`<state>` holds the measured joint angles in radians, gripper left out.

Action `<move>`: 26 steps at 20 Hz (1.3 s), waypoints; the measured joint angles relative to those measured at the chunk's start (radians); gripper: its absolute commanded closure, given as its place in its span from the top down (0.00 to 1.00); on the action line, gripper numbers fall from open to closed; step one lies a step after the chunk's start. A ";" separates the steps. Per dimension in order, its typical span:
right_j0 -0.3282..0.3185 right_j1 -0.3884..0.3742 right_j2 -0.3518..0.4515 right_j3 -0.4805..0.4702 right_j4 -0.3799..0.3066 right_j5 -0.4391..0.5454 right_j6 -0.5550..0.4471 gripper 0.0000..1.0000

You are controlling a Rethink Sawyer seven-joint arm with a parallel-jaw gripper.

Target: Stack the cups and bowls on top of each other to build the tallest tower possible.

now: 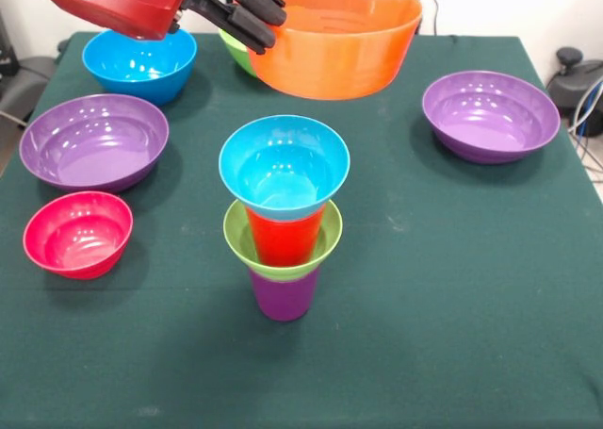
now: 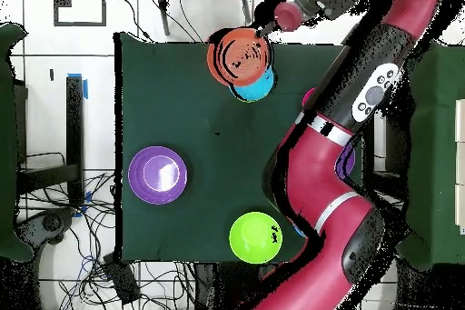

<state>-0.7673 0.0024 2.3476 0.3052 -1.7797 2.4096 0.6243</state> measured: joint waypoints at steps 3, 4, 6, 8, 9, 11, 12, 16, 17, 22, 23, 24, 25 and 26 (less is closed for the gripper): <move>0.000 0.000 0.000 0.000 0.000 -0.016 0.000 0.00; 0.000 0.000 0.000 0.000 0.000 -0.020 0.000 0.00; 0.000 0.000 0.000 0.000 0.000 -0.037 0.000 0.00; 0.000 0.000 -0.001 0.000 0.000 -0.048 0.000 0.00; 0.000 0.000 -0.001 0.000 0.000 -0.051 0.000 0.00; 0.000 0.000 -0.001 -0.001 0.000 -0.061 0.000 0.00; 0.000 0.000 -0.001 -0.001 0.000 -0.063 0.000 0.00; 0.000 0.000 -0.001 -0.004 0.000 -0.065 0.000 0.00; 0.000 0.000 -0.001 -0.005 0.000 -0.065 0.000 0.00; 0.000 0.000 -0.001 -0.010 -0.001 -0.065 0.000 0.00; 0.000 0.000 -0.002 -0.011 -0.001 -0.065 0.000 0.00; 0.000 0.000 -0.002 -0.012 -0.001 -0.065 0.000 0.00; 0.000 0.000 -0.003 -0.013 -0.002 -0.065 0.000 0.00; 0.000 0.000 -0.006 -0.014 -0.002 -0.065 0.000 0.00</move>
<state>-0.7673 0.0024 2.3420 0.2913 -1.7822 2.3449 0.6243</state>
